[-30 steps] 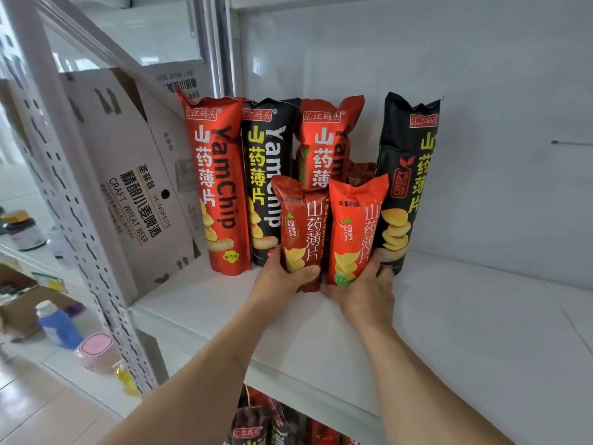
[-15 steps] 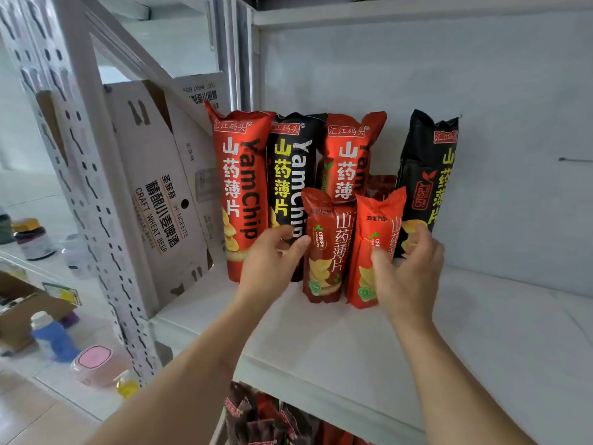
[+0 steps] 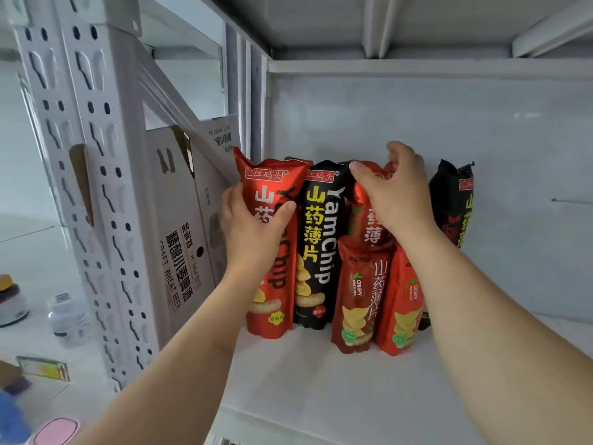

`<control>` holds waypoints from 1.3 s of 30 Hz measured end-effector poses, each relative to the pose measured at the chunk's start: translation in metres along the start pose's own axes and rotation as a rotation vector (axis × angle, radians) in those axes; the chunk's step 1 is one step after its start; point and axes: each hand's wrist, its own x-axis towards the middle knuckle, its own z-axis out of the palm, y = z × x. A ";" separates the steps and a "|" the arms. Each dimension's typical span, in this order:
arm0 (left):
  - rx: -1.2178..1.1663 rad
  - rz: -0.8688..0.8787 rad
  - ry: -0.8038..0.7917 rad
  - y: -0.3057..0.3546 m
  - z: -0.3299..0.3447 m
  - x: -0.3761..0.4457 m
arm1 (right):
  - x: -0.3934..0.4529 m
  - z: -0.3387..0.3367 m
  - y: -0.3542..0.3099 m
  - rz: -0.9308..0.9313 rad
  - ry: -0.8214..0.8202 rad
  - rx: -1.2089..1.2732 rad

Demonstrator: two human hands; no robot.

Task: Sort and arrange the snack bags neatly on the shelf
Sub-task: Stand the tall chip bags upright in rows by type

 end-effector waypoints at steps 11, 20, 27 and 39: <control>-0.157 -0.109 -0.062 -0.010 0.011 0.002 | 0.021 0.014 0.040 0.188 -0.057 0.032; -0.173 -0.099 -0.073 -0.008 0.004 0.012 | 0.031 0.013 0.059 0.205 -0.162 0.197; -0.181 -0.070 -0.127 -0.007 -0.001 0.006 | 0.033 0.020 0.062 0.222 -0.224 0.218; -0.124 -0.021 0.017 0.023 -0.009 -0.013 | 0.057 0.003 0.050 0.157 -0.084 0.269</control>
